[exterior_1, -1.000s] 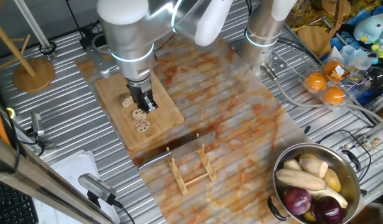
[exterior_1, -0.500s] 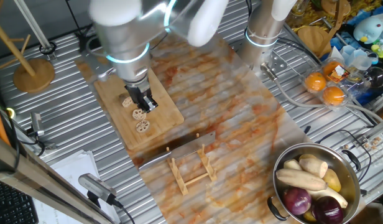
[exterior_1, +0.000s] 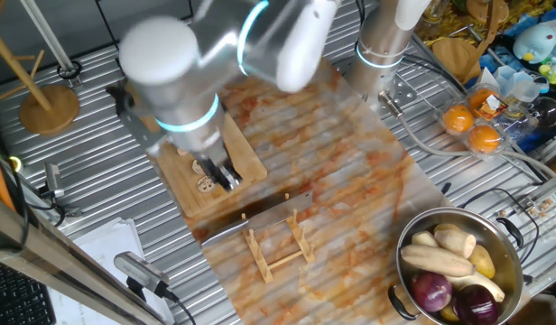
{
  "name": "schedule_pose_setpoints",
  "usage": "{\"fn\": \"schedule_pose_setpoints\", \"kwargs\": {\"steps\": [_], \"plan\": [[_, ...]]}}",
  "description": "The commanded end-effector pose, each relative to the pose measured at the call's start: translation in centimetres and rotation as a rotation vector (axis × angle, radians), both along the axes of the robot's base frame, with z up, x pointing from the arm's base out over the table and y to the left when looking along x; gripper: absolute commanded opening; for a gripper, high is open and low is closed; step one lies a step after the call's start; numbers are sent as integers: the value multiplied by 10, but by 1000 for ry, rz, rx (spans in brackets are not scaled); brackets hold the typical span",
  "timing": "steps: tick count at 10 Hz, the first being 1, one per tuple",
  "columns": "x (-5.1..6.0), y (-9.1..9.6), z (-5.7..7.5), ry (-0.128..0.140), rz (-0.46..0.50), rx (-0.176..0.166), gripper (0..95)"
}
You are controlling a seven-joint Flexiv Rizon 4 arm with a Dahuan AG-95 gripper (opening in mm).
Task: Slice the lotus root
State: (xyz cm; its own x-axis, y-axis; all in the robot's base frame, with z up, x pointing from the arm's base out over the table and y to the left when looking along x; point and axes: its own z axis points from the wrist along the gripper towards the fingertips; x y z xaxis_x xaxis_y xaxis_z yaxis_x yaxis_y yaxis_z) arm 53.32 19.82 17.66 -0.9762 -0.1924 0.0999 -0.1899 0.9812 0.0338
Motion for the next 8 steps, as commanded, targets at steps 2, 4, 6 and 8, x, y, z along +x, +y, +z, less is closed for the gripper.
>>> {"fn": "schedule_pose_setpoints", "kwargs": {"steps": [2, 4, 6, 8], "plan": [[-7, 29, -16, -56, -82, -23, 0], [-9, 27, -28, -24, -95, -19, 0], [-8, 29, -33, 24, -123, -23, 0], [-6, 29, -40, 66, -130, -23, 0]]}}
